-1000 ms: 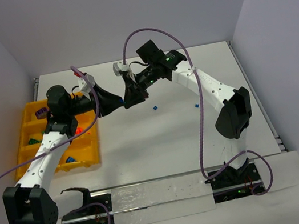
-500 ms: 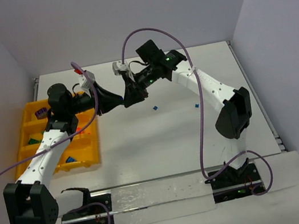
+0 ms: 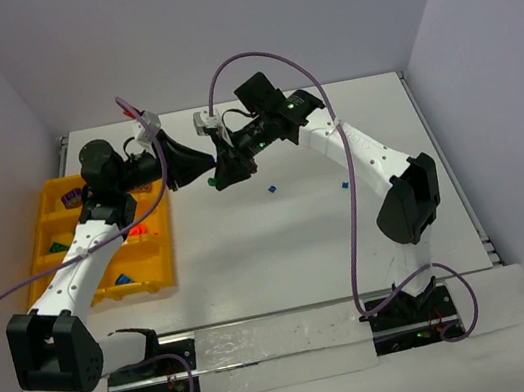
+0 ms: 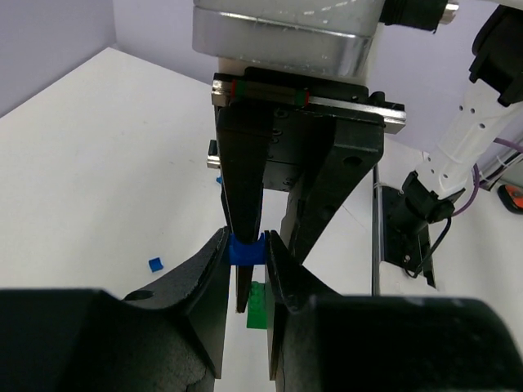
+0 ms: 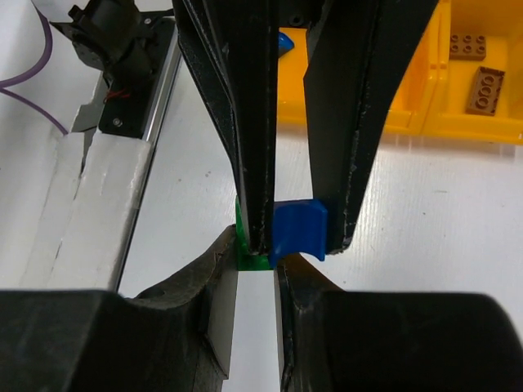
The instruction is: Sort the legos into containers by color
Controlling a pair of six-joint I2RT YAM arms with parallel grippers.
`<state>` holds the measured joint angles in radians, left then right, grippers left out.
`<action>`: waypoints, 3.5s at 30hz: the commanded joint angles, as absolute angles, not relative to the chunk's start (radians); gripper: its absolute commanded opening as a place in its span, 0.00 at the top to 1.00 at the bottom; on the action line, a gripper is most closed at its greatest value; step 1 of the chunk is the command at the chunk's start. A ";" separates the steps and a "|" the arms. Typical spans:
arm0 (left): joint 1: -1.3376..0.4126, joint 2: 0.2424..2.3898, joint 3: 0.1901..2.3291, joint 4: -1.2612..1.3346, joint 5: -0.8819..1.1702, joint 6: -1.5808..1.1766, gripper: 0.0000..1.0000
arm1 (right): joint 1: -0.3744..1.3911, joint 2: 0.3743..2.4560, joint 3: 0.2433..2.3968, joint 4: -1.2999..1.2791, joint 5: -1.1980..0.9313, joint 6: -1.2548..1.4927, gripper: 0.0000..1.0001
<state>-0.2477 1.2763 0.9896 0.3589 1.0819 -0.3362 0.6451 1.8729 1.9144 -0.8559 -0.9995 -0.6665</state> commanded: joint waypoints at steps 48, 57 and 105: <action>0.495 1.124 1.014 -0.961 0.854 0.671 0.43 | 0.551 1.739 1.632 -0.395 -0.756 -0.395 1.00; 0.124 1.152 1.154 -0.372 0.942 -0.167 0.43 | 0.575 1.629 1.447 -0.008 -0.741 -0.218 1.00; -0.122 1.370 1.242 -0.243 1.025 -0.454 1.00 | 0.785 1.670 1.549 -0.082 -0.535 -0.480 0.76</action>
